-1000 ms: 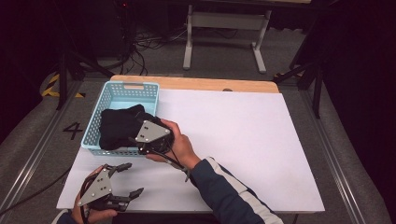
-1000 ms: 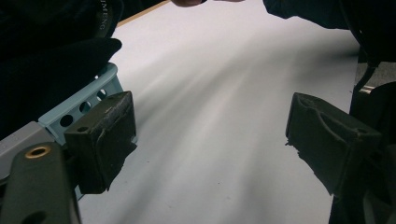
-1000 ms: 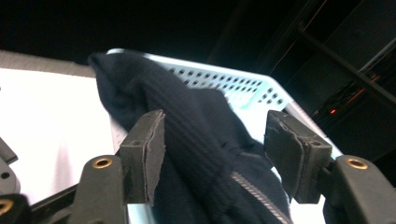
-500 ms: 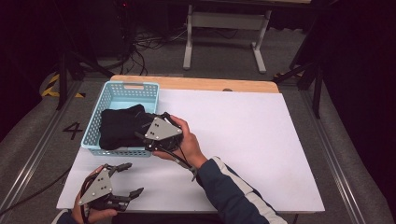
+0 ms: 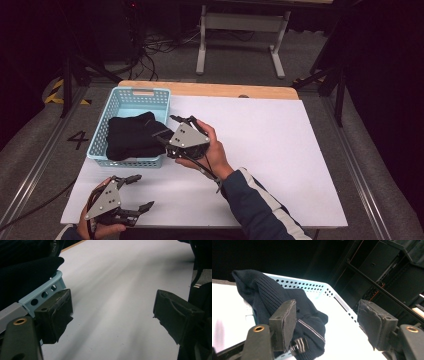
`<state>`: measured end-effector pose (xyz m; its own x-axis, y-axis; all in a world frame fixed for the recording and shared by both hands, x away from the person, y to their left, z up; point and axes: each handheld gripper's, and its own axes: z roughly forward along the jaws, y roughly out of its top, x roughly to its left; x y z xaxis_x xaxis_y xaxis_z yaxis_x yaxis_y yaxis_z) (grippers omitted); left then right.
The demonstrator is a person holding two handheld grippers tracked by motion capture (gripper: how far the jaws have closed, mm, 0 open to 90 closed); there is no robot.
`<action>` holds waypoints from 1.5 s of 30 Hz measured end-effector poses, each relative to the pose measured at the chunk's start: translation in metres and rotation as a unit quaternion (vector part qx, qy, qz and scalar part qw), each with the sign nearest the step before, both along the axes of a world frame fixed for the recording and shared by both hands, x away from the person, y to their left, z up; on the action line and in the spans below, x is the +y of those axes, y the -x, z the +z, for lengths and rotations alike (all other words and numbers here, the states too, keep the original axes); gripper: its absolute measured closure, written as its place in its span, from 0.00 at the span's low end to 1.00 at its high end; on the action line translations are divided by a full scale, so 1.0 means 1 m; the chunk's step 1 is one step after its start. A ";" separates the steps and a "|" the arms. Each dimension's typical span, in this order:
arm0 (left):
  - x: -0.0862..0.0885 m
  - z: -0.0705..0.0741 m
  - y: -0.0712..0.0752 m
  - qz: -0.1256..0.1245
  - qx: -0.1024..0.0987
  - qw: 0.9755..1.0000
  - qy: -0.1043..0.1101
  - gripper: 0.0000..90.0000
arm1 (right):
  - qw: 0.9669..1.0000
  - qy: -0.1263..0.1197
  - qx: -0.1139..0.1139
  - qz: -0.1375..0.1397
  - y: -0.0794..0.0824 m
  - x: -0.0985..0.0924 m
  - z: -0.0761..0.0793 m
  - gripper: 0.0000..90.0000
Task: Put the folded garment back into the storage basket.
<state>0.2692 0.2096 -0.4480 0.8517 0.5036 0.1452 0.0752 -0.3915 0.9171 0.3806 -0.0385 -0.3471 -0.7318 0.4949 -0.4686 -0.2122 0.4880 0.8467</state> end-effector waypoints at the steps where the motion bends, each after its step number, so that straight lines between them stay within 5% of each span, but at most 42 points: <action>1: 0.000 0.000 0.000 0.000 0.000 1.000 -0.001 0.18 | 1.000 0.001 -0.002 -0.002 0.000 -0.002 0.000 0.36; 16: 0.001 0.000 0.000 0.002 -0.002 1.000 -0.010 0.19 | 0.999 0.008 -0.015 -0.040 -0.004 -0.032 -0.003 0.32; 45: -0.001 -0.001 -0.001 0.003 0.001 1.000 -0.015 0.18 | 0.997 0.011 -0.020 -0.071 0.010 -0.071 -0.015 0.20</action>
